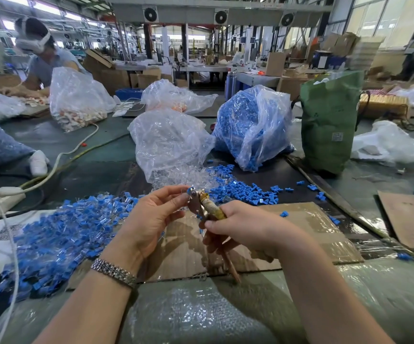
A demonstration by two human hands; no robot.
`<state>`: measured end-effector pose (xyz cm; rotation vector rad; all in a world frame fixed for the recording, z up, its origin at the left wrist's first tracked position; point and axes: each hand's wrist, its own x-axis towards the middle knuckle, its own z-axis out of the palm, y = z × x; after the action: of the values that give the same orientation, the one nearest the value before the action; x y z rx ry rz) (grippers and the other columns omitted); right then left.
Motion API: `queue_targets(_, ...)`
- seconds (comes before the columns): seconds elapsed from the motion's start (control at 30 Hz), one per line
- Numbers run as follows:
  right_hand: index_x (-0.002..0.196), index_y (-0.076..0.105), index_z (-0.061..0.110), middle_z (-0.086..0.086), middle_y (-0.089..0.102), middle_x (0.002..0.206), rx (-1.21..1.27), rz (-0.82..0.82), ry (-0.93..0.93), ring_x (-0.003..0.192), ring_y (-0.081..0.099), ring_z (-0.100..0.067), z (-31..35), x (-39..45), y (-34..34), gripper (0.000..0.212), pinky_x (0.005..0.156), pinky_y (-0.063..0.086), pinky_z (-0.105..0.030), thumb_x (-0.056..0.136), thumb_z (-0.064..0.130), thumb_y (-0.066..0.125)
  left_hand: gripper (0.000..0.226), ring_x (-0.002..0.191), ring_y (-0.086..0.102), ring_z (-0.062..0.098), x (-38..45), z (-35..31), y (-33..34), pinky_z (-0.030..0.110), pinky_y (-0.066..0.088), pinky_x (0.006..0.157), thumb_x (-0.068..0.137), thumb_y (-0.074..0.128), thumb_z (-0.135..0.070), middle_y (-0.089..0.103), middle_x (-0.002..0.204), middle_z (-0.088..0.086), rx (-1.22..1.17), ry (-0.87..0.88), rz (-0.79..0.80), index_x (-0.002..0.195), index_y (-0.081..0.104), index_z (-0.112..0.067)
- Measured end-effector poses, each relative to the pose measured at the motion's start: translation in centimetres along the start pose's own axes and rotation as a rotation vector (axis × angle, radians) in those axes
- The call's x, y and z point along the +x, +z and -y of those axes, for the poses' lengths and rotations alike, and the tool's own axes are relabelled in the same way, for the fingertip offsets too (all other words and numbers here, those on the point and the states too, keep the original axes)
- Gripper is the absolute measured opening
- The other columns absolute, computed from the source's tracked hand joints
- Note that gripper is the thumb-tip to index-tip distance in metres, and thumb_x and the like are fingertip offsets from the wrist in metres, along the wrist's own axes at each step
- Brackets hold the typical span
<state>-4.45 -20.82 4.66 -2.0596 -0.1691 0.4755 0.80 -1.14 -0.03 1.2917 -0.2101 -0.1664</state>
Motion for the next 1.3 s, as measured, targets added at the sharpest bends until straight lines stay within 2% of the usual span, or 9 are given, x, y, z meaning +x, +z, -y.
queue_targets(0.3, 0.082, 0.062, 0.014, -0.003, 0.061, 0.068, -0.125, -0.115, 0.012, 0.061, 0.059, -0.02, -0.5, 0.6, 1.6, 0.035, 0.063, 0.05, -0.034, 0.104, 0.039, 0.05, 0.025, 0.097, 0.068, 0.022, -0.6, -0.2, 1.0, 0.037, 0.053, 0.094, 0.073, 0.074, -0.02, 0.078, 0.105, 0.01, 0.137, 0.038, -0.057, 0.096, 0.081, -0.018)
queue_targets(0.5, 0.094, 0.065, 0.006, 0.002, 0.067, 0.064, -0.004, -0.097, 0.037, 0.06, 0.068, -0.017, -0.4, 0.1, 0.8, 0.044, 0.06, 0.055, -0.028, 0.101, 0.048, 0.053, 0.02, 0.091, 0.068, 0.019, -0.6, -0.2, 0.8, 0.037, 0.054, 0.09, 0.077, 0.076, -0.023, 0.079, 0.099, 0.007, 0.18, 0.099, -0.09, 0.096, 0.081, -0.023)
queue_targets(0.63, 0.079, 0.057, 0.019, 0.0, 0.066, 0.074, -0.28, -0.331, 0.145, 0.066, 0.062, -0.019, -1.2, 0.4, -1.5, 0.038, 0.061, 0.047, -0.031, 0.096, 0.053, 0.057, 0.011, 0.086, 0.068, 0.006, -0.2, 0.1, -0.6, 0.036, 0.058, 0.08, 0.091, 0.074, -0.016, 0.073, 0.089, -0.006, 0.719, 0.208, -0.381, 0.093, 0.074, -0.027)
queue_targets(0.73, 0.088, 0.055, 0.016, -0.006, 0.063, 0.1, -0.565, -0.516, 0.304, 0.082, 0.062, -0.024, -2.9, 1.2, -2.3, 0.038, 0.076, 0.053, -0.038, 0.097, 0.052, 0.054, 0.017, 0.106, 0.054, 0.022, -0.4, 0.4, -0.8, 0.048, 0.044, 0.099, 0.09, 0.067, -0.013, 0.056, 0.103, -0.003, 1.244, 0.218, -0.592, 0.103, 0.069, -0.023)
queue_targets(0.83, 0.114, 0.057, 0.016, -0.013, 0.047, 0.126, -0.727, -0.544, 0.411, 0.101, 0.06, -0.03, -4.3, 1.5, -1.9, 0.042, 0.096, 0.049, -0.046, 0.098, 0.054, 0.052, 0.023, 0.104, 0.046, 0.015, -0.5, 0.5, 0.0, 0.04, 0.04, 0.099, 0.09, 0.065, -0.01, 0.054, 0.105, -0.004, 1.302, 0.316, -0.385, 0.106, 0.069, -0.025)
queue_targets(0.93, 0.129, 0.053, 0.014, -0.013, 0.044, 0.134, -0.838, -0.603, 0.439, 0.123, 0.045, -0.032, -4.6, 1.8, -1.5, 0.058, 0.099, 0.041, -0.049, 0.094, 0.061, 0.053, 0.022, 0.101, 0.045, 0.002, -1.0, 0.7, 1.3, 0.022, 0.039, 0.094, 0.092, 0.065, -0.018, 0.054, 0.102, -0.013, 1.198, 0.323, 0.04, 0.103, 0.068, -0.036)
queue_targets(1.0, 0.129, 0.053, 0.017, -0.01, 0.044, 0.134, -0.865, -0.686, 0.355, 0.126, 0.038, -0.03, -4.2, 2.0, -1.3, 0.052, 0.099, 0.039, -0.05, 0.094, 0.055, 0.059, 0.016, 0.1, 0.044, -0.005, -1.3, 0.9, 1.9, 0.015, 0.036, 0.088, 0.088, 0.068, -0.033, 0.054, 0.101, -0.017, 1.153, 0.307, 0.173, 0.097, 0.065, -0.045)
queue_targets(1.13, 0.113, 0.062, 0.029, 0.002, 0.05, 0.122, -0.896, -0.644, 0.117, 0.122, 0.035, -0.024, -2.9, 3.0, -0.3, 0.022, 0.099, 0.031, -0.051, 0.095, 0.041, 0.063, 0.024, 0.091, 0.047, -0.002, -1.3, 1.1, 2.1, 0.027, 0.046, 0.084, 0.079, 0.066, -0.063, 0.054, 0.094, -0.016, 1.246, 0.252, 0.224, 0.094, 0.068, -0.045)
queue_targets(1.3, 0.111, 0.068, 0.029, 0.001, 0.054, 0.117, -0.923, -0.566, 0.108, 0.121, 0.035, -0.025, -2.9, 4.1, 0.8, 0.023, 0.097, 0.029, -0.05, 0.096, 0.045, 0.061, 0.018, 0.087, 0.058, 0.007, -1.3, 1.1, 2.2, 0.035, 0.051, 0.086, 0.085, 0.074, -0.049, 0.062, 0.092, -0.012, 1.292, 0.278, 0.195, 0.095, 0.073, -0.033)
